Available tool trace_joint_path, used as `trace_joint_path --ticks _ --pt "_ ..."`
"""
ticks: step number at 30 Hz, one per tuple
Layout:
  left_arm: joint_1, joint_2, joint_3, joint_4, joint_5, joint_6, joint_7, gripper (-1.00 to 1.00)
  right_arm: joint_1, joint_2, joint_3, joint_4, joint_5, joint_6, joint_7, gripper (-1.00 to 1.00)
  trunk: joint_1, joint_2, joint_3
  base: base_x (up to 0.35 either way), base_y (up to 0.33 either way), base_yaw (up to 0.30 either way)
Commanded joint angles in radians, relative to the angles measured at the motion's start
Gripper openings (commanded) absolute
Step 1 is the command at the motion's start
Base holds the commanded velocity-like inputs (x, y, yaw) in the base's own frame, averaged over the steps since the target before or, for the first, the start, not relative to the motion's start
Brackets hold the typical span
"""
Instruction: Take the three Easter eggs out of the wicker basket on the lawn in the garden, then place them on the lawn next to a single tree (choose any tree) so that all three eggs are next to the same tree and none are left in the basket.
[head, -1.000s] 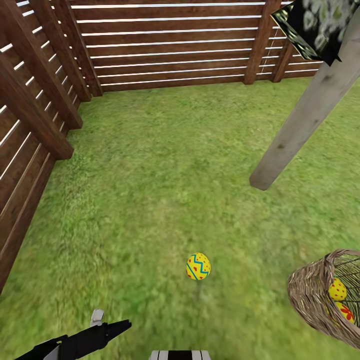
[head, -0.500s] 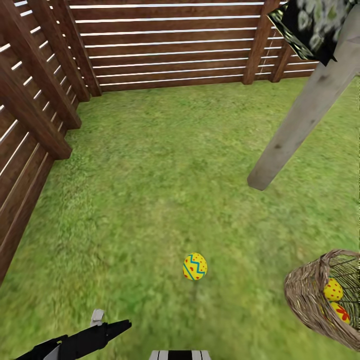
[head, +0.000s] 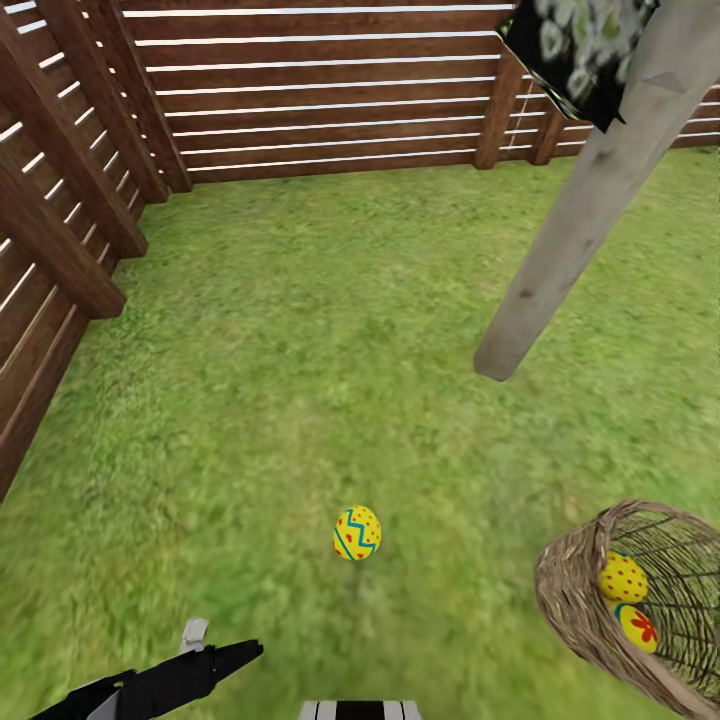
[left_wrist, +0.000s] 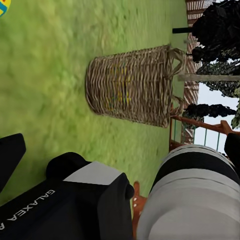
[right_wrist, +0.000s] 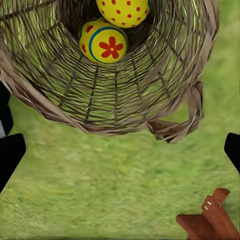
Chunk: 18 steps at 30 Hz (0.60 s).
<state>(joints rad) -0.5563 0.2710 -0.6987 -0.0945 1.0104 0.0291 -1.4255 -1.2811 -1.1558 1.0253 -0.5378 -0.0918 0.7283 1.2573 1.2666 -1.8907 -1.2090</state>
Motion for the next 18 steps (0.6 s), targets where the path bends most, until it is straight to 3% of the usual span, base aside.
trace_joint_path --ticks 1,5,11,18 --pt "-0.001 0.001 -0.008 -0.001 0.008 0.003 -0.003 1.00 -0.003 -0.001 0.011 -0.001 -0.009 0.008 0.004 1.00 0.000 0.000 -0.001 0.000 -0.228 0.000" --pt "-0.001 0.001 -0.008 0.000 0.008 0.003 -0.003 1.00 -0.003 0.011 0.043 -0.002 -0.011 0.008 0.048 1.00 0.000 0.000 -0.001 0.000 -0.115 0.000" --pt "-0.001 0.001 -0.008 0.000 0.008 0.003 -0.003 1.00 -0.003 0.035 0.057 -0.003 -0.011 0.009 0.099 1.00 0.000 0.000 -0.001 0.000 -0.021 0.000" --pt "-0.001 0.002 -0.008 0.000 0.008 0.006 -0.003 1.00 -0.003 0.086 0.059 -0.001 -0.012 0.014 0.109 1.00 0.004 -0.007 -0.004 0.000 -0.002 0.000"
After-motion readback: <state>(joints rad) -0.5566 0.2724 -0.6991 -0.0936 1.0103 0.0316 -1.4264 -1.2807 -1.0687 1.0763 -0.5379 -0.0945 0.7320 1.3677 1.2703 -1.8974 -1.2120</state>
